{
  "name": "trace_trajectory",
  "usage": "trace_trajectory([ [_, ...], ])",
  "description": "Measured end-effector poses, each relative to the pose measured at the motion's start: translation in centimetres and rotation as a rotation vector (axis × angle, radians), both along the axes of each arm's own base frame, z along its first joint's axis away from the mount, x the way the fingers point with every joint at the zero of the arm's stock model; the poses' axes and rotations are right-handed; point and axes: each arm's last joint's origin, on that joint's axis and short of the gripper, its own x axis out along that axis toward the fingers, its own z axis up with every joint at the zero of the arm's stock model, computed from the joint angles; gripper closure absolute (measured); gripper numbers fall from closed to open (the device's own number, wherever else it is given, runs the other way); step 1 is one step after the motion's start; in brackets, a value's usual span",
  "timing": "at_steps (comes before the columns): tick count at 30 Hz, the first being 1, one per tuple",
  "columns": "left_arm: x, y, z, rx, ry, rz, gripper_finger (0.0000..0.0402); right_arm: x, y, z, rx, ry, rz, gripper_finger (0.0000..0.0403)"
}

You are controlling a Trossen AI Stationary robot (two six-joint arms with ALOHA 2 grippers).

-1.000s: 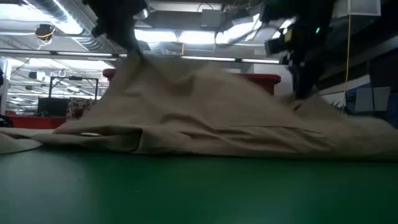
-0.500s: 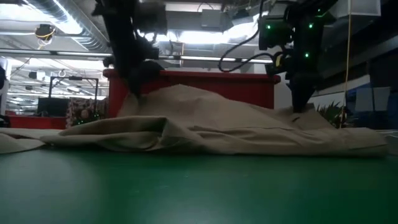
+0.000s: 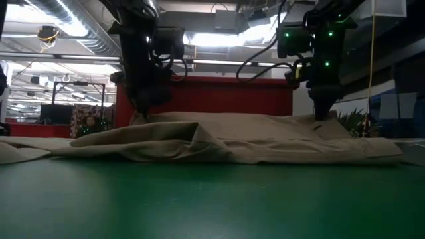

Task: Fold Laundry from Bin
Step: Fold the gray shorts

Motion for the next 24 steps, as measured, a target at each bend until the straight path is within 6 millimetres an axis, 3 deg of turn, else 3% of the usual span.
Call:
trace_trajectory([
  [8, 0.0, 0.0, 0.0, 0.000, 0.003, -0.003, 0.0288, -0.2, -0.1, 0.1, -0.064, 0.056, -0.010, 0.0285],
  [13, -0.1, -0.1, 0.1, -0.010, 0.012, -0.017, 0.0273, -0.5, -0.4, 0.6, -0.173, 0.164, -0.029, 0.0237],
  [24, -1.6, -0.8, 3.1, -0.036, -0.093, -0.036, 0.0291, 0.2, -0.6, 4.0, -0.085, 0.078, -0.016, 0.0230],
])
